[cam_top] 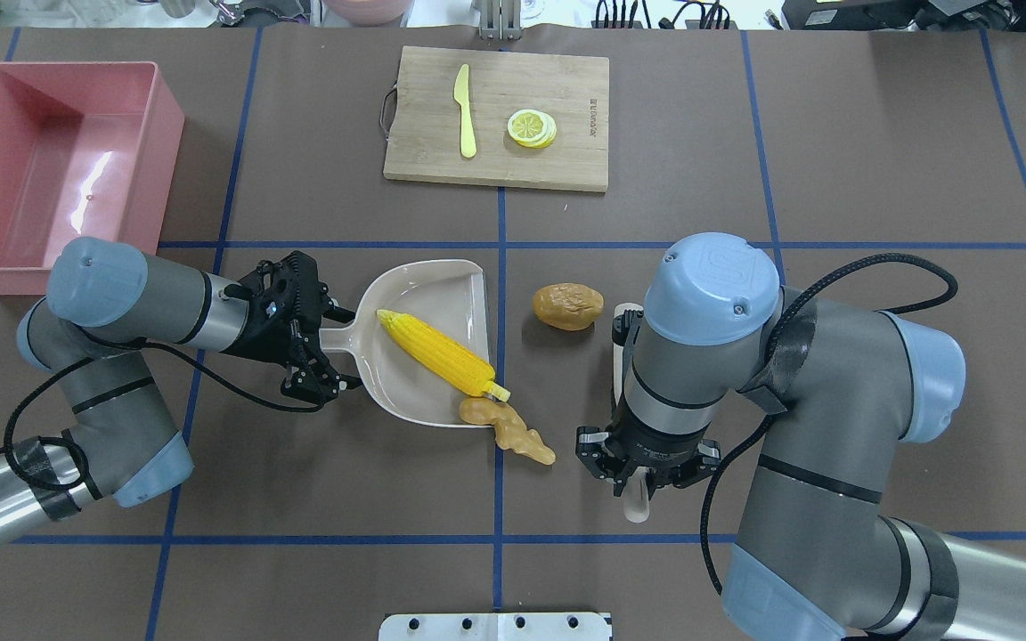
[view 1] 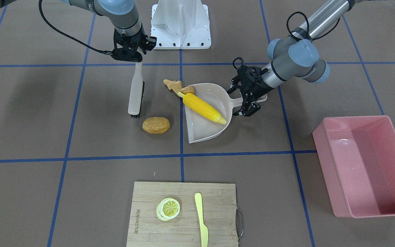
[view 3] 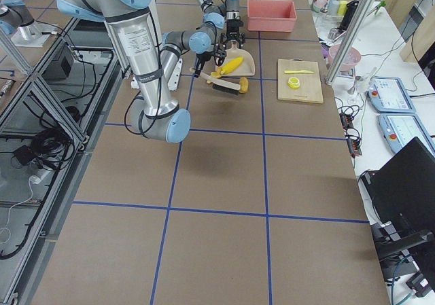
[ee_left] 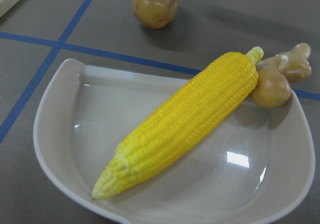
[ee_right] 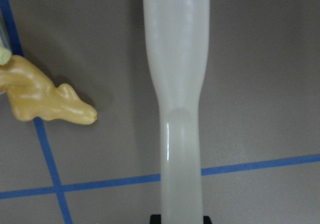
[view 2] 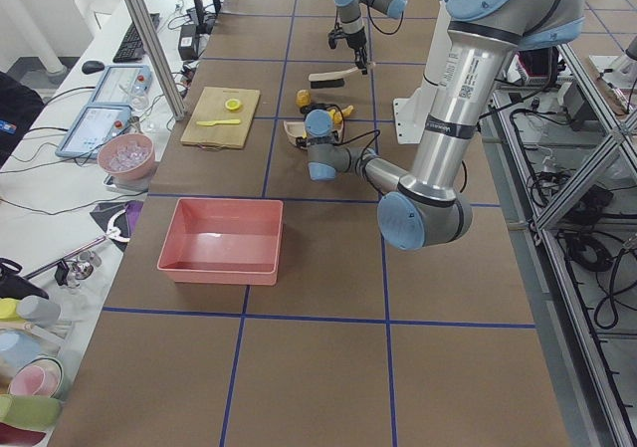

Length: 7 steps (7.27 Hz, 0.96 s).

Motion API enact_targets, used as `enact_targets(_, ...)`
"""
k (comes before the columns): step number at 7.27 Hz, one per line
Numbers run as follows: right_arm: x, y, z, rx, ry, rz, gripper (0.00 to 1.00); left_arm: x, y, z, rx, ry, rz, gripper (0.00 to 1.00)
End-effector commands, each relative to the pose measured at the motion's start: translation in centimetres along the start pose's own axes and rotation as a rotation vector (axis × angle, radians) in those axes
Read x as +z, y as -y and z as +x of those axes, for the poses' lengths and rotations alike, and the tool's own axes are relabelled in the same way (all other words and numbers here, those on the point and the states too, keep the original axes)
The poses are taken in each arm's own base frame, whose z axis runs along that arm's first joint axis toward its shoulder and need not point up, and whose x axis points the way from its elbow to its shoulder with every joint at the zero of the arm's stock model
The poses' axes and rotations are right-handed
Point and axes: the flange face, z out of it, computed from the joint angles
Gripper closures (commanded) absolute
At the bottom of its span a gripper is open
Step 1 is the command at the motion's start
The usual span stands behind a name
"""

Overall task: Sweep and dump trash into bin
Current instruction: 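Sweep the potato into the dustpan with the brush in the right gripper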

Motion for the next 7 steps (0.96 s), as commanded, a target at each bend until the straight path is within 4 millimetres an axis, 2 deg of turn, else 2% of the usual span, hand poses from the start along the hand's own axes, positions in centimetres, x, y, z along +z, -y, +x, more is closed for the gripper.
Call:
enact_targets(1, 0.3, 1.7, 0.1, -0.031, -0.034, 0.078, 1.00, 0.0, -0.1, 0.0, 0.001, 0.002, -0.001, 0.03)
enact_targets(2, 0.9, 2.9, -0.9, -0.053, -0.053, 0.112, 1.00, 0.0, -0.1, 0.0, 0.001, 0.002, -0.001, 0.03)
enact_targets(3, 1.2, 3.7, -3.6, -0.051, -0.054, 0.110, 1.00, 0.0, -0.1, 0.0, 0.001, 0.002, -0.001, 0.03)
enact_targets(4, 1.8, 4.1, -4.8, -0.054, -0.063, 0.104, 1.00, 0.0, -0.1, 0.0, 0.001, 0.002, -0.001, 0.03)
enact_targets(6, 2.3, 4.4, -5.4, -0.059, -0.030, 0.110, 1.00, 0.0, 0.1, 0.0, 0.002, 0.001, 0.002, 0.03)
enact_targets(7, 1.7, 4.5, -7.8, -0.067, -0.010, 0.109, 1.00, -0.1, 0.2, 0.1, 0.002, 0.001, 0.004, 0.03)
